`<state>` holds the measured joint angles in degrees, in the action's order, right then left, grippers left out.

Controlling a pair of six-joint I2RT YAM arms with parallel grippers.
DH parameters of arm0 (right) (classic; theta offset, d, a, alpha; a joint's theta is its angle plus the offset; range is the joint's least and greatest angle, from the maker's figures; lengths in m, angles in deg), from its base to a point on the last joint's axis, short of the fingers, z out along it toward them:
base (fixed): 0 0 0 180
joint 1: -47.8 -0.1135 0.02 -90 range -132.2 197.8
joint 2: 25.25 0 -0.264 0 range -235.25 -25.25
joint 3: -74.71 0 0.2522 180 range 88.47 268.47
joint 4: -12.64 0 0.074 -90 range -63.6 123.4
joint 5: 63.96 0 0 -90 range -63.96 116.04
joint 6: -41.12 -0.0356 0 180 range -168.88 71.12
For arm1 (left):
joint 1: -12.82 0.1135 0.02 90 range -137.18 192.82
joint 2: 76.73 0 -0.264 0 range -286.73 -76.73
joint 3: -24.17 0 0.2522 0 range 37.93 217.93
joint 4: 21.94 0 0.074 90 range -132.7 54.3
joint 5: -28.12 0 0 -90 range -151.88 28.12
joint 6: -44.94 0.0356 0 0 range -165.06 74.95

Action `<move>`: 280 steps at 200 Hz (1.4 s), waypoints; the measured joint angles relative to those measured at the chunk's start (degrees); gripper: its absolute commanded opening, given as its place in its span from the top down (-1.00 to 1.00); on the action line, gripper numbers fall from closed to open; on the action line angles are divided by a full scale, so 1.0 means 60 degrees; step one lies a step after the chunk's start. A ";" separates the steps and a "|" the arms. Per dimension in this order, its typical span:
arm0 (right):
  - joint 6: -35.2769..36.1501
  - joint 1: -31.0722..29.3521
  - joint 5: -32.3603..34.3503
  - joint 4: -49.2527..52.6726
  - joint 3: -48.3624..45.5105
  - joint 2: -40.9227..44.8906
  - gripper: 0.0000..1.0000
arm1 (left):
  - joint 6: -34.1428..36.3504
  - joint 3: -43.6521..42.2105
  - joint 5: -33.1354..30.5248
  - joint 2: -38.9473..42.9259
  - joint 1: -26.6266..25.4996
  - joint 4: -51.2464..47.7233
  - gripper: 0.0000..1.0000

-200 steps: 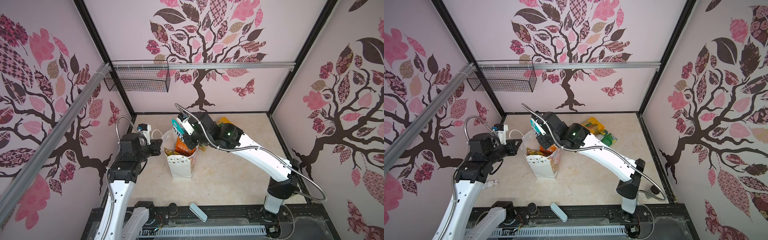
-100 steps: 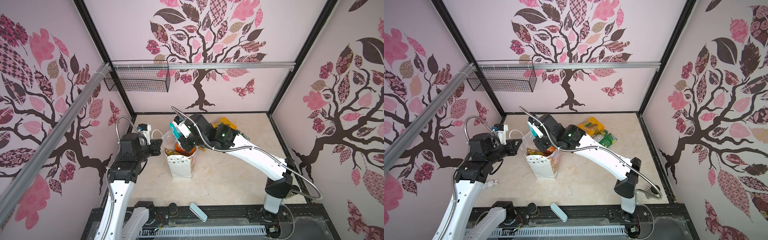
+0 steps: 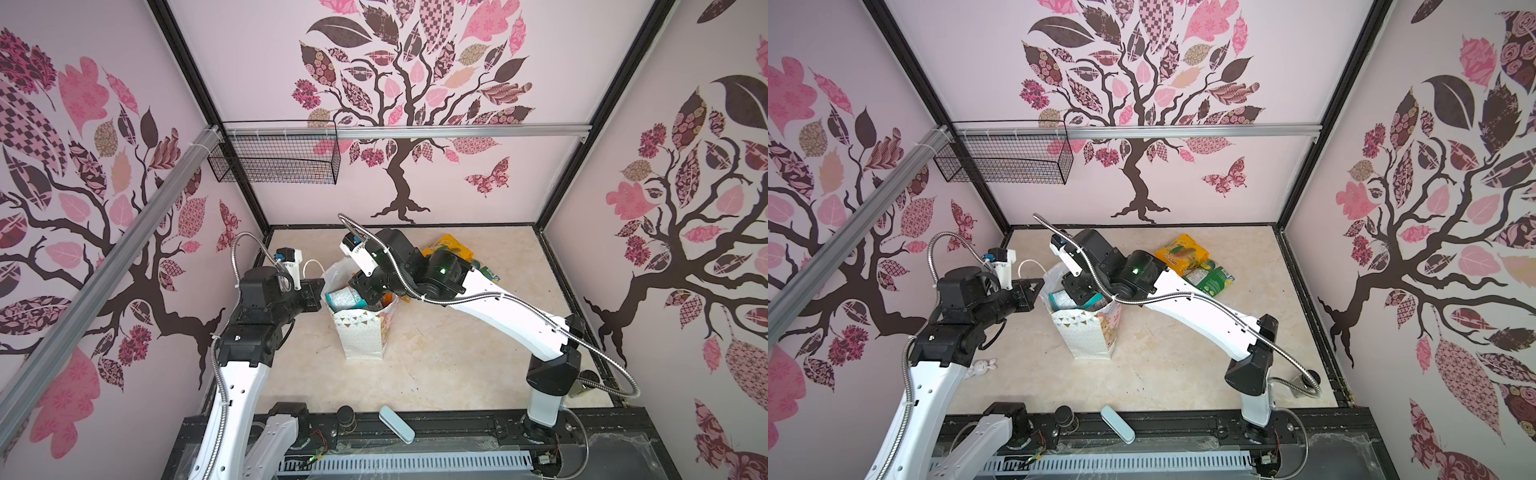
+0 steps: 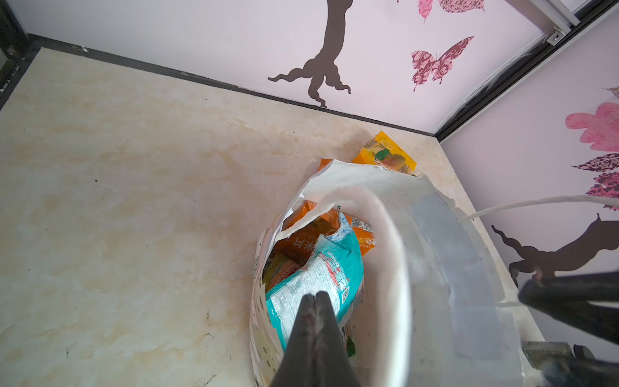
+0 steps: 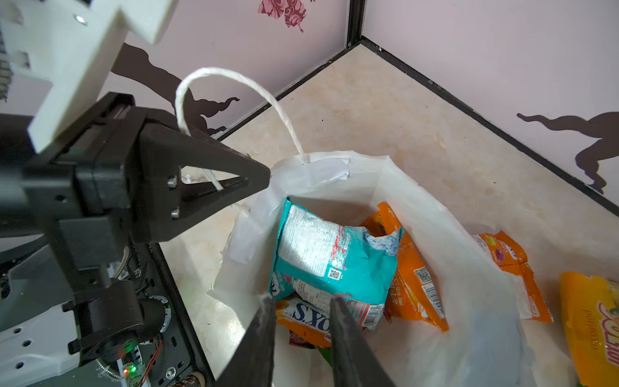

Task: Place the snacks into the paper bag
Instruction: 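Lower the teal packet into the bag and open the right gripper, then withdraw the right gripper toward the orange packet on the table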

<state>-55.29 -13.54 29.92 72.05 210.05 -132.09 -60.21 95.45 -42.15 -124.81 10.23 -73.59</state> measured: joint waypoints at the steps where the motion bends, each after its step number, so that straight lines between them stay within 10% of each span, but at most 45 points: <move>1: -0.0004 0.0000 0.0015 0.0004 0.0000 -0.0004 0.38 | 0.0000 0.0000 0.0004 0.0000 0.0000 0.0000 0.94; 112: 0.0415 0.0138 0.1902 -0.0801 -0.1712 0.1749 0.36 | 0.0004 -0.0022 -0.0015 0.0051 0.0004 -0.0007 0.94; 196: 0.0135 0.3759 0.2408 -0.1231 -0.3672 0.4135 0.17 | 0.0000 -0.0044 -0.0022 0.0106 0.0073 -0.0040 0.95; 280: 0.0066 0.4568 0.2320 -0.1891 -0.6492 0.4229 0.08 | 0.0007 -0.0044 -0.0026 0.0098 0.0069 -0.0040 0.95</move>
<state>-54.90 13.87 43.85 60.70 171.10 -106.72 -60.17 95.18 -42.31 -124.22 10.65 -73.83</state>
